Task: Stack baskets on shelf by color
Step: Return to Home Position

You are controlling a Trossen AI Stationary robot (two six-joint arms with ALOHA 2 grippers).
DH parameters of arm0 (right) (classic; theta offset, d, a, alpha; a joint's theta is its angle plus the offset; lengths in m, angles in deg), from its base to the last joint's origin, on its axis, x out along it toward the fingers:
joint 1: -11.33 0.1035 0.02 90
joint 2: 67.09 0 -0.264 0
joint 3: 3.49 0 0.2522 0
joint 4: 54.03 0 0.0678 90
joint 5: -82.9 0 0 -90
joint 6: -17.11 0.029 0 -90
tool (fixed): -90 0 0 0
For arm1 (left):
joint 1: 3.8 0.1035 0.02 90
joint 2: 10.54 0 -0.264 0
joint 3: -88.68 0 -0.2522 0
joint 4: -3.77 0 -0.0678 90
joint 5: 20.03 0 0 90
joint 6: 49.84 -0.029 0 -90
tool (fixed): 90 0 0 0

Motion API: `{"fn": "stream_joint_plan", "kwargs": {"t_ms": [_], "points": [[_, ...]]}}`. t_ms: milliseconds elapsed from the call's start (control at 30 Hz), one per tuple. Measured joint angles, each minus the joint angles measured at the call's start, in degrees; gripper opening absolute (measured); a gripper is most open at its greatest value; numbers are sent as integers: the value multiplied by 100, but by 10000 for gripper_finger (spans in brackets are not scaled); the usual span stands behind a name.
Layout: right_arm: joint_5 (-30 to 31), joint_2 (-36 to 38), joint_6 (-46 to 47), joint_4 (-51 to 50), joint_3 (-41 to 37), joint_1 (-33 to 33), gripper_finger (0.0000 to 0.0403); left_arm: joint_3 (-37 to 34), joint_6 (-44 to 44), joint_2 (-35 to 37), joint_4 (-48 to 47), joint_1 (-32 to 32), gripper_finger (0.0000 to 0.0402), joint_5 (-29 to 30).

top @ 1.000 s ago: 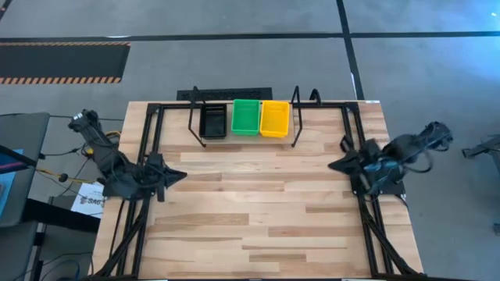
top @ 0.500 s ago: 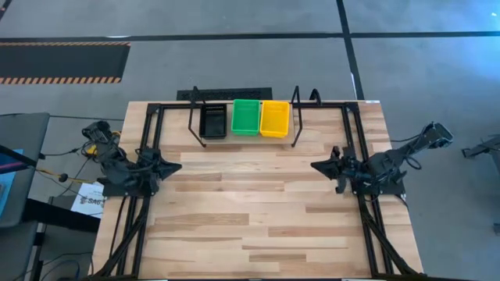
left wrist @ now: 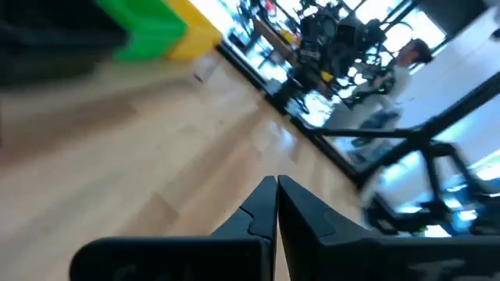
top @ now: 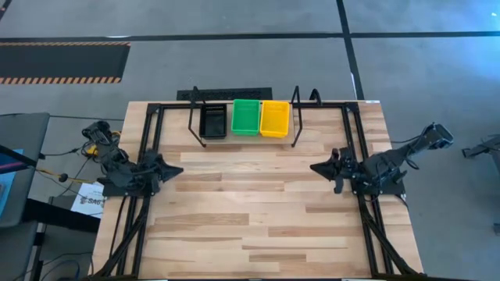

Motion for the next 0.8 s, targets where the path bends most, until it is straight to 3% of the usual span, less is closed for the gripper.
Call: {"fn": "stream_joint_plan", "kwargs": {"t_ms": [100,167,300,467,667,800], "points": [[-67,1,-107,212,0,-208,31,0,-547,-1,0,0,0,184],[-451,5,-169,314,2,-448,31,0,-742,-1,1,7,0,200],[-1463,4,-183,232,2,-1255,32,0,-989,-1,-1,187,0,363],[-3045,-134,-226,239,2,-2847,32,0,-1329,-1,59,710,0,487],[-5317,-446,-701,1152,2,-4739,31,0,-2098,-1,528,1472,0,-155],[-6322,-643,-759,2156,4,-5494,27,2,-3006,-1,1197,1862,0,-1144]]}}
